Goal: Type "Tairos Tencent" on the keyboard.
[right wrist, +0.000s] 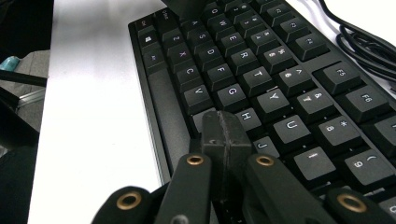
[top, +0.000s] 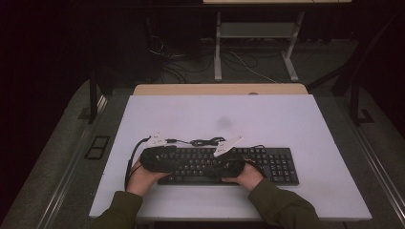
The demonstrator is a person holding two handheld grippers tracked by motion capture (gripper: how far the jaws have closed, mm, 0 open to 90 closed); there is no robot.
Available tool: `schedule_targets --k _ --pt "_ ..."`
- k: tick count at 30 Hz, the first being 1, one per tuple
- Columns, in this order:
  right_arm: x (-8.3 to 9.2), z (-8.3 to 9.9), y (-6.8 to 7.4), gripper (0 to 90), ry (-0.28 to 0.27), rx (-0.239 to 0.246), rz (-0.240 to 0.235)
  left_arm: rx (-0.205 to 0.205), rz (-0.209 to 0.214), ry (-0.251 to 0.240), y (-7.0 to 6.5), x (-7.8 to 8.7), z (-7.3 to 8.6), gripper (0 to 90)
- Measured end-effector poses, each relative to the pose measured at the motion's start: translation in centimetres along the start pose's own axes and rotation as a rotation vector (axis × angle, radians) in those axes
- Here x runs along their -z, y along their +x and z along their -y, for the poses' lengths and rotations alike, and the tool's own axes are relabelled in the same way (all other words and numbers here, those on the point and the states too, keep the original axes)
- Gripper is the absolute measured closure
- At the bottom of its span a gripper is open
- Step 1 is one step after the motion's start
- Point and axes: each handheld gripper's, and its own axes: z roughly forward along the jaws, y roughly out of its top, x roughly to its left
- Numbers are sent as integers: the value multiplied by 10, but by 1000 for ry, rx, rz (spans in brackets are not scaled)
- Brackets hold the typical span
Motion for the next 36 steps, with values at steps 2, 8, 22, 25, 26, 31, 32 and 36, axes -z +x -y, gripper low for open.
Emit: schedule_targets --k 2,8,22,25,26,31,32,36 --pt "0 0 0 895 0 -3 0 0 0 1 0 0 0 264" --pt "1 0 0 894 -6 -3 -4 -2 -3 3 0 -1 0 264" --pt "17 1 -8 700 -89 -37 -3 -23 31 10 -6 -8 -6 453" --pt "21 2 -10 637 -111 -48 1 -37 48 20 -8 -11 -8 563" --pt "22 2 -10 610 -115 -50 0 -40 55 23 -10 -12 -9 599" --pt "29 5 -13 451 -139 -69 12 -54 82 45 -12 -20 -11 749" --pt "29 5 -14 422 -144 -69 17 -56 84 49 -13 -21 -12 777" --pt "33 7 -16 353 -158 -82 26 -65 98 55 -15 -26 -14 884"
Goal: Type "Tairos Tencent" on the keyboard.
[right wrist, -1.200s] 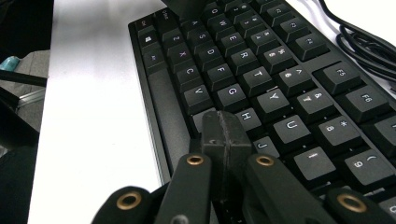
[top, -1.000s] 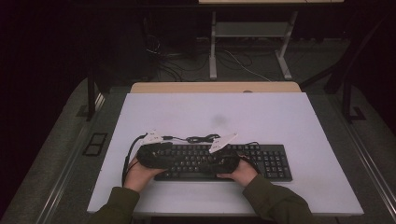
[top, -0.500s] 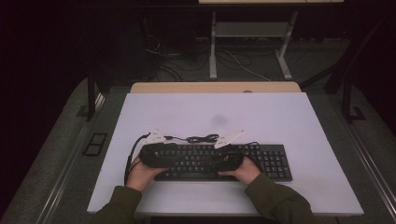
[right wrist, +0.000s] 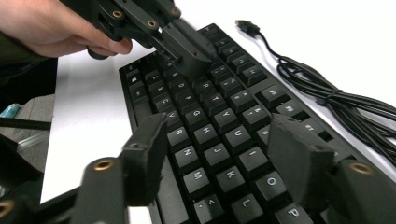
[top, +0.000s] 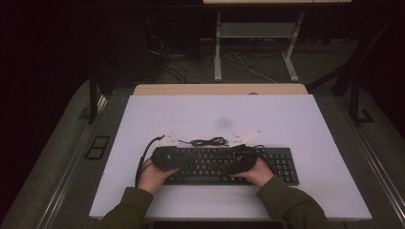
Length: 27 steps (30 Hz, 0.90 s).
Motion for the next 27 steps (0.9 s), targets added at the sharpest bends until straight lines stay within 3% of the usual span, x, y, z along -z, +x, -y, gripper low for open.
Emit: schedule_targets --k 19,27 --pt "16 4 -8 318 -31 -15 35 -23 3 77 -2 -23 -2 890" --pt "19 4 -9 315 -40 -16 39 -24 11 61 -3 -21 -3 888"
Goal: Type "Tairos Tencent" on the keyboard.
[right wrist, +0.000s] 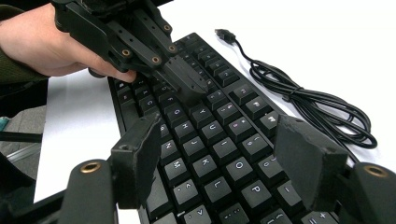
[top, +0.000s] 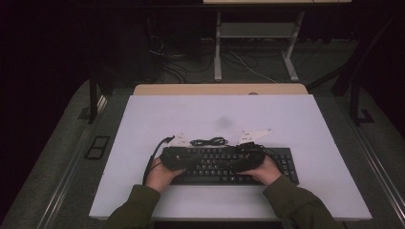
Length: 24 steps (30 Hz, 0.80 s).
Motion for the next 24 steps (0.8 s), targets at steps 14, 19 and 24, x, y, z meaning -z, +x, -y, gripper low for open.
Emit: schedule_targets --k 14,19,24 --pt "12 4 -3 279 -24 3 24 20 -5 -50 -2 17 4 602" --pt "25 9 -5 245 -44 -4 45 16 -7 -62 -2 26 9 435" --pt "36 14 -6 214 -61 -8 67 22 -21 -81 -2 33 14 351"
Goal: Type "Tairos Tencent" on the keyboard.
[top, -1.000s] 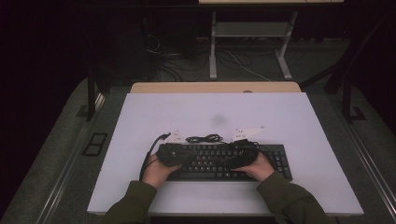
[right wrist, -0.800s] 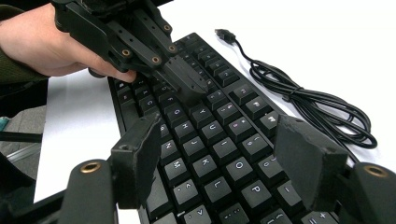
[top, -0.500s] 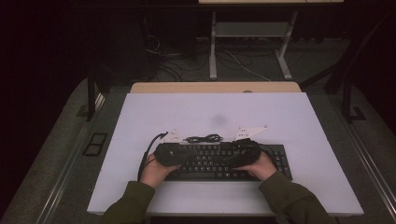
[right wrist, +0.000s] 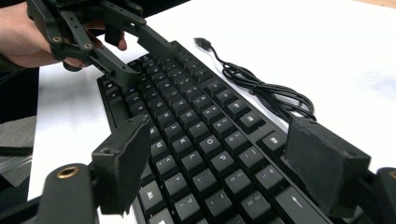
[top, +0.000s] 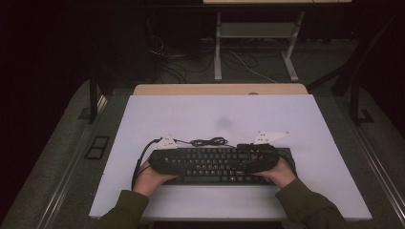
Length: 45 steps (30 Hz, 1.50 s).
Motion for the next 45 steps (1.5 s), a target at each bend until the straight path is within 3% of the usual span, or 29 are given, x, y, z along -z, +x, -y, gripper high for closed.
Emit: schedule_targets --k 8,31,45 --pt "13 7 -1 191 -6 6 30 -12 -16 -18 -3 11 5 249" --pt "68 41 -8 123 -29 -29 164 29 -86 -42 -5 38 28 3" --pt "97 67 -13 123 -27 -72 211 34 -92 -33 -5 46 38 0"
